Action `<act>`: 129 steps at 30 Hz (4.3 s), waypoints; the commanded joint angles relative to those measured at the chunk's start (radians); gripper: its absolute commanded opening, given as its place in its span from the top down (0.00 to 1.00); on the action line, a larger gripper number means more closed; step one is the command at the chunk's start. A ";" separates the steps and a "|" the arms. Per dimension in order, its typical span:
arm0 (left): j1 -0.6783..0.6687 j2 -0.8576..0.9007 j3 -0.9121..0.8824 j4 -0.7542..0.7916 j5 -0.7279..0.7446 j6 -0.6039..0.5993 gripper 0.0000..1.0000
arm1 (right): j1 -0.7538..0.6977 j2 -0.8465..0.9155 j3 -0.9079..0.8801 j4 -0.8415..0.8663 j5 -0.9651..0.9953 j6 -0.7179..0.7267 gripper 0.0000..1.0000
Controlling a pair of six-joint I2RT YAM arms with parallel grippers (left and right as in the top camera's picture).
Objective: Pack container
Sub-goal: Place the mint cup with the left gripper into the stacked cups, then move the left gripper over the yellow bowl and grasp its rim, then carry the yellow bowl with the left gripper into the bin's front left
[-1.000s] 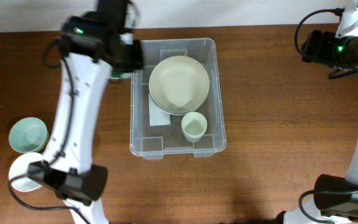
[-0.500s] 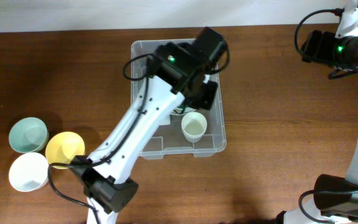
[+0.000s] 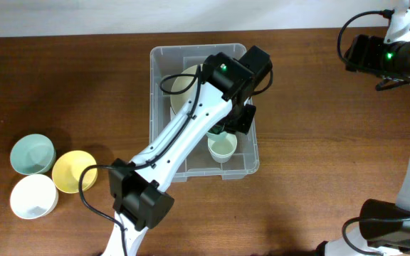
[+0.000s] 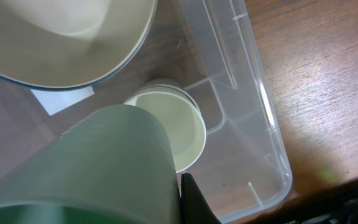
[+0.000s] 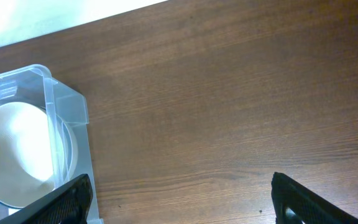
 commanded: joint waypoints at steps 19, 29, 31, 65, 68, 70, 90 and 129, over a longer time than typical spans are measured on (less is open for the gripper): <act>0.010 0.002 0.000 -0.022 0.059 -0.013 0.35 | -0.004 0.003 -0.005 0.003 0.010 0.005 0.12; 0.298 -0.122 0.085 -0.069 -0.156 -0.095 0.34 | -0.004 0.003 -0.005 0.003 0.010 0.005 0.12; 0.399 -0.152 0.084 -0.071 -0.155 -0.108 0.33 | -0.004 0.003 -0.005 0.003 0.010 0.005 0.12; 0.839 -0.854 -0.964 0.166 -0.248 -0.288 0.21 | -0.004 0.010 -0.005 0.003 0.009 0.005 0.12; 0.843 -0.824 -1.057 0.272 -0.235 -0.254 0.20 | -0.003 0.011 -0.005 0.002 0.009 0.005 0.12; 0.853 -0.769 -1.089 0.318 -0.225 -0.238 0.20 | -0.004 0.011 -0.005 0.002 0.009 0.005 0.12; 0.966 -0.322 -1.094 0.639 -0.083 -0.177 0.18 | -0.004 0.012 -0.005 -0.001 0.009 0.005 0.12; 0.255 -0.455 -0.459 0.243 -0.106 -0.178 0.99 | -0.004 0.012 -0.005 -0.005 0.009 0.005 0.12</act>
